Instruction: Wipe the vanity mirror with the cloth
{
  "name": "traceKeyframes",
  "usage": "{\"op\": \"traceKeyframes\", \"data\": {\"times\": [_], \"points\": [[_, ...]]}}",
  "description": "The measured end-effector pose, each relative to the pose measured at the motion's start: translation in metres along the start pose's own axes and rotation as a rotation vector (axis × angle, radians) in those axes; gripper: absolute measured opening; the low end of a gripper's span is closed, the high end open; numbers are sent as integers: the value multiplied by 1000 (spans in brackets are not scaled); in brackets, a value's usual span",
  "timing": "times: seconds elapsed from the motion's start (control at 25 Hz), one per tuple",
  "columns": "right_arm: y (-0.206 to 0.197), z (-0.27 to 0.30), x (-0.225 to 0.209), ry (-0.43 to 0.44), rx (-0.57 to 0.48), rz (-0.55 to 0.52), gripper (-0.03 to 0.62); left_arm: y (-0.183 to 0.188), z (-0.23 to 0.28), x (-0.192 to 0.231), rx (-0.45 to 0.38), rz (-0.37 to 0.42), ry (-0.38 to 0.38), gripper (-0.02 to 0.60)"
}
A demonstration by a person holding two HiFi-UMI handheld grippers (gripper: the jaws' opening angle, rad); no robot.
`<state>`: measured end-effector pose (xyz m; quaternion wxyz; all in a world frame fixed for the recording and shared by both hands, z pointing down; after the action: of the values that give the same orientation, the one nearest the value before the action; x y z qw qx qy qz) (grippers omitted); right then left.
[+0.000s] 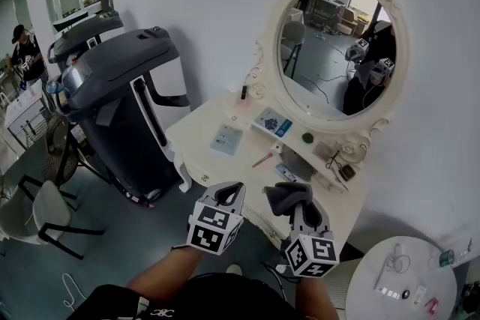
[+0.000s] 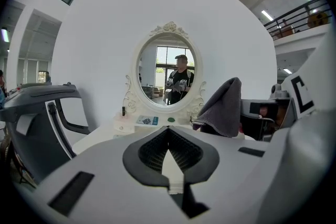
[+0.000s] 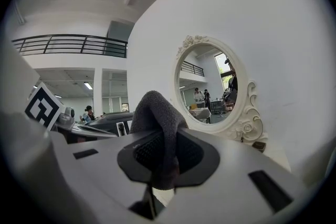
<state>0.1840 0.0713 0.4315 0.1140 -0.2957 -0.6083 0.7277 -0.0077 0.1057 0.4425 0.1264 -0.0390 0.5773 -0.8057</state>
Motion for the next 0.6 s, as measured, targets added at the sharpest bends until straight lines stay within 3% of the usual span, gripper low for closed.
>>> {"op": "traceKeyframes", "data": {"times": [0.6], "points": [[9,48,-75,11,26,34,41,25,91,-16,36,26,-15,6]]}}
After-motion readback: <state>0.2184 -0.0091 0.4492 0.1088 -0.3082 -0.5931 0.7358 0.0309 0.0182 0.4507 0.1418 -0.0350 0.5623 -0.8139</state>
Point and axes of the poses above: the fingertips, and each gripper's own axes: z forward along the fingers, x to its left, y out of its top, the point moved 6 cm from there along -z, backward along the fingers, and after that the axes turned 8 degrees about z, right-handed, at the moved point
